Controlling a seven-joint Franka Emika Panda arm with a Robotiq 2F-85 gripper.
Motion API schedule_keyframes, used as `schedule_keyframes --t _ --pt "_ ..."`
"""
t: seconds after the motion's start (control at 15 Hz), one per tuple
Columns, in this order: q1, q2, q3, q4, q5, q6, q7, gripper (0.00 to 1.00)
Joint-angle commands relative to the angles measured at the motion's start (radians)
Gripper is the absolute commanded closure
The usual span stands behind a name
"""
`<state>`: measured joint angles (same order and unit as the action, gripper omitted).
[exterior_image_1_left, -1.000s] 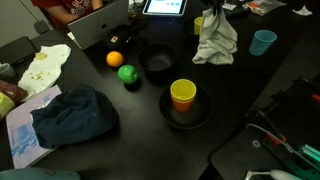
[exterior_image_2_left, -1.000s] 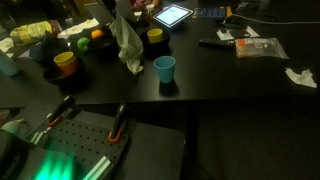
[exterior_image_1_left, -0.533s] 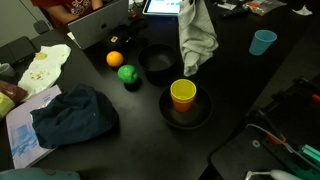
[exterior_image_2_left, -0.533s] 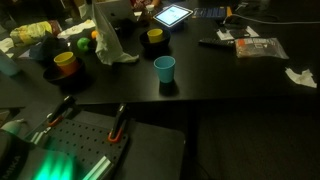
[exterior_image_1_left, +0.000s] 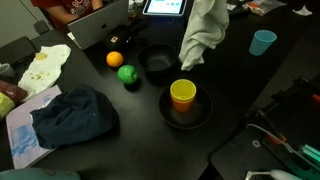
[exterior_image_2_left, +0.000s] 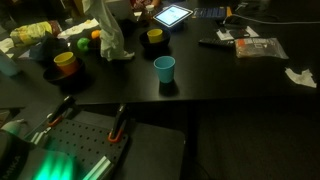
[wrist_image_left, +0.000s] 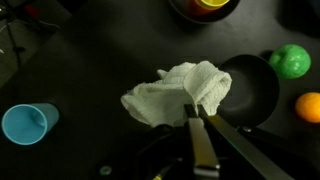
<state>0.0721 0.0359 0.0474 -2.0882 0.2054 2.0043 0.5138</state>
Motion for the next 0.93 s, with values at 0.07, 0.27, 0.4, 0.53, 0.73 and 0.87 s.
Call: schedule_keyframes --t 0.07,0.27,0.4,0.53,0.73,0.87 --pt "-0.025 0.052 -0.035 0.005 -0.177 -0.017 0.103 0.99" --pt "-0.029 0.104 -0.057 0.007 -0.240 -0.019 0.146 0.98" --pt "-0.031 0.124 -0.071 -0.002 -0.263 -0.013 0.157 0.98" --pt "-0.031 0.153 -0.084 -0.005 -0.290 -0.005 0.166 0.98" --pt "-0.024 0.189 -0.104 -0.011 -0.357 0.007 0.206 0.98" --pt "-0.021 0.213 -0.113 -0.018 -0.400 0.020 0.224 0.98"
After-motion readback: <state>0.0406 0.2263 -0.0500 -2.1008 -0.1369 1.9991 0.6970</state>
